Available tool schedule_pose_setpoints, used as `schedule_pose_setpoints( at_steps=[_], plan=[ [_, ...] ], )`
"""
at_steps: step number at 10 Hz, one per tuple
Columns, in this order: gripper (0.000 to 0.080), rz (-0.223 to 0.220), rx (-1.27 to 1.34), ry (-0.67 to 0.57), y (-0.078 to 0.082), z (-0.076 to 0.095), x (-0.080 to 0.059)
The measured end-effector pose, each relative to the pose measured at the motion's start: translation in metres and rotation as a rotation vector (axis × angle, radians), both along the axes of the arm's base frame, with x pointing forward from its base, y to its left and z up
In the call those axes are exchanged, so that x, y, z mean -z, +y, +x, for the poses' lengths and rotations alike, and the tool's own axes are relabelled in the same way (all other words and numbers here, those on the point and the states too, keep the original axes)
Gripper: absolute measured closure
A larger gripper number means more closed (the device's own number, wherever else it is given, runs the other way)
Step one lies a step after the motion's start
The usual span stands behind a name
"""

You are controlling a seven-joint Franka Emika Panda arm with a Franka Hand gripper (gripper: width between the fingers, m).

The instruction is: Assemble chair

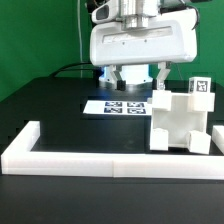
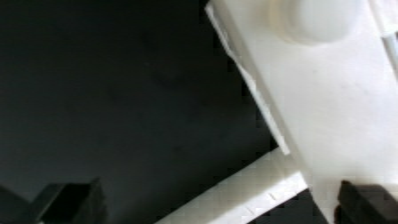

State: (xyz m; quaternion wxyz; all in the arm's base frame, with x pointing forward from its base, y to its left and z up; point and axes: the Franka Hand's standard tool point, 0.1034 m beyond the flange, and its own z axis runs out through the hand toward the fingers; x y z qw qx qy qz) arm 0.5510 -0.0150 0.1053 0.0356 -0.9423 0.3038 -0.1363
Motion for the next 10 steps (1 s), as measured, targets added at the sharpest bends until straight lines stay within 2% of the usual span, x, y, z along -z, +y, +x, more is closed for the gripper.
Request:
schedule_pose_setpoints(
  at_steps=[2, 5, 8, 10],
  plan=[
    [0.015, -0.019, 0.004, 0.001, -0.001, 0.011, 0.011],
    [0.015, -0.041, -0.005, -0.021, -0.007, 0.023, 0.011],
    [0.015, -0.034, 0.002, -0.016, -0.009, 0.011, 0.008],
    [0.015, -0.007, 0.008, -0.013, -0.003, 0.006, -0.001]
  ],
)
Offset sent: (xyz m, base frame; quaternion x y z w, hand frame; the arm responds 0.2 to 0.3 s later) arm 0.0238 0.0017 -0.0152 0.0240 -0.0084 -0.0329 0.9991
